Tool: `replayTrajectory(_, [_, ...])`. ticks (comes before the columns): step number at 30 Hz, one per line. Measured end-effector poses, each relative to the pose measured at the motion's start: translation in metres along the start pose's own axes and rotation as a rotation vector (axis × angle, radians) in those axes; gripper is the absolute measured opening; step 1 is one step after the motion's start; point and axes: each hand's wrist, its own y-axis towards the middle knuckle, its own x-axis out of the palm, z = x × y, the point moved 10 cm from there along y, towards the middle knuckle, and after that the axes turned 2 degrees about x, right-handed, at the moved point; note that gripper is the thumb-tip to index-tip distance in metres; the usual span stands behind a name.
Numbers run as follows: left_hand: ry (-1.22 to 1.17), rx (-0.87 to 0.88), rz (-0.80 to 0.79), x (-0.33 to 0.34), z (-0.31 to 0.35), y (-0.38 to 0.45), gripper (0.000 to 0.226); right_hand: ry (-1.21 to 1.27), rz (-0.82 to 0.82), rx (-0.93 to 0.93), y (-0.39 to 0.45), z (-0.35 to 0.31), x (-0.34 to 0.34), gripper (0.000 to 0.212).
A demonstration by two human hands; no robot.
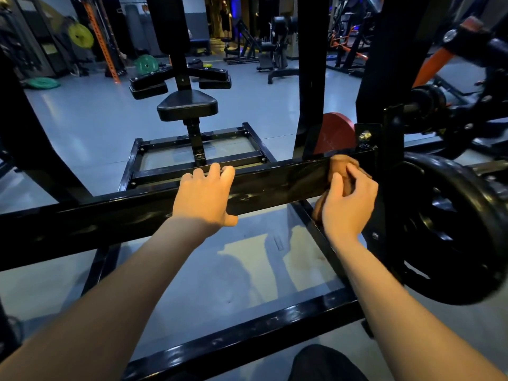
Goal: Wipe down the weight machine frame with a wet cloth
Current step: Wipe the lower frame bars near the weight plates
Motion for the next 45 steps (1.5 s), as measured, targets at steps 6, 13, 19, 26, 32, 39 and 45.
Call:
replayTrajectory(6, [-0.022, 0.015, 0.002, -0.003, 0.001, 0.0, 0.093, -0.072, -0.282, -0.367, -0.082, -0.039, 0.042, 0.037])
replayTrajectory(13, [0.125, -0.015, 0.059, -0.005, -0.029, -0.027, 0.124, -0.139, -0.137, -0.248, -0.026, -0.004, 0.005, 0.033])
replayTrajectory(19, [0.037, -0.214, -0.056, 0.014, -0.055, -0.036, 0.093, -0.013, -0.188, -0.215, -0.083, -0.044, 0.049, 0.037])
replayTrajectory(26, [0.107, -0.199, -0.037, 0.019, -0.056, -0.036, 0.094, -0.184, -0.274, -0.459, -0.07, -0.023, 0.029, 0.041])
replayTrajectory(32, [0.105, -0.199, -0.032, 0.019, -0.055, -0.037, 0.094, -0.038, -0.111, -0.168, -0.085, -0.047, 0.045, 0.036])
replayTrajectory(39, [0.097, -0.196, -0.017, 0.019, -0.056, -0.037, 0.096, -0.229, -0.436, -0.632, -0.123, -0.058, 0.064, 0.052])
replayTrajectory(45, [0.095, -0.201, -0.035, 0.021, -0.055, -0.036, 0.097, 0.004, -0.033, -0.043, -0.078, -0.032, 0.038, 0.037])
